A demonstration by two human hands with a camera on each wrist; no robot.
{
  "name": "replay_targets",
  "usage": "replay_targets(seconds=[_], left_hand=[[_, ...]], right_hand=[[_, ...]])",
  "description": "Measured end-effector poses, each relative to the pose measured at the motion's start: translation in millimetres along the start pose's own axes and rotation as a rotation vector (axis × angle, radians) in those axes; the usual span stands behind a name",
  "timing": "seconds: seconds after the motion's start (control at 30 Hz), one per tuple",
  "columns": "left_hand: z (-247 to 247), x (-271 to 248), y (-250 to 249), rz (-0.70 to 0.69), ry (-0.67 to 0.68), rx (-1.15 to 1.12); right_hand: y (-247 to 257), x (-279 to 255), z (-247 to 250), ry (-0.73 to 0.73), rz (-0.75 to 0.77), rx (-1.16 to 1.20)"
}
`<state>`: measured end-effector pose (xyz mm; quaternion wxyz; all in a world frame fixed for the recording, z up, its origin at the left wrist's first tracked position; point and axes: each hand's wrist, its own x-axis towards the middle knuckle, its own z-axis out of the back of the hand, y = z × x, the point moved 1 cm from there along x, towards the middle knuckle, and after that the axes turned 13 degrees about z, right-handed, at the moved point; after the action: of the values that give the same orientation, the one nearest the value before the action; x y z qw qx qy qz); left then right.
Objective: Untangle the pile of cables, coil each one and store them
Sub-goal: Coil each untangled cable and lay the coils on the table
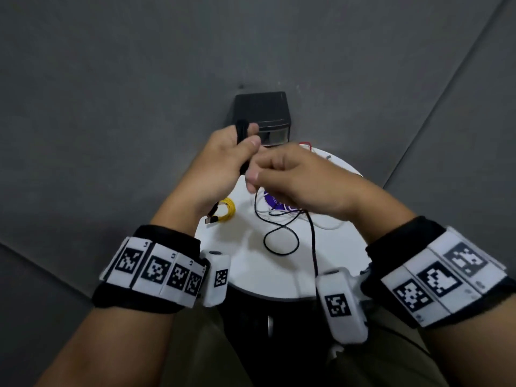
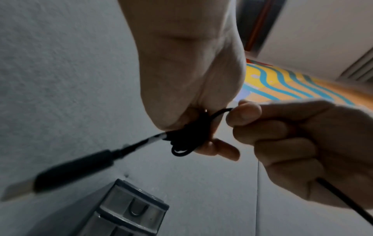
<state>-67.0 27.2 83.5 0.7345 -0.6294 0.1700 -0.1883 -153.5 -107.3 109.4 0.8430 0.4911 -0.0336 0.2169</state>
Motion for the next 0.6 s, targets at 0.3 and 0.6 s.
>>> replay_targets(seconds=[0.3, 0.6], left_hand=[[-3.1, -16.8, 1.9, 0.060, 0.388, -0.133], [-6.9, -23.2, -1.9, 0.042, 0.531, -0.521]], right_hand=[[-5.9, -2.5, 24.2, -0.327, 0.025, 0.171], [-30.0, -4.5, 25.6, -0.327, -0.058, 0.199]])
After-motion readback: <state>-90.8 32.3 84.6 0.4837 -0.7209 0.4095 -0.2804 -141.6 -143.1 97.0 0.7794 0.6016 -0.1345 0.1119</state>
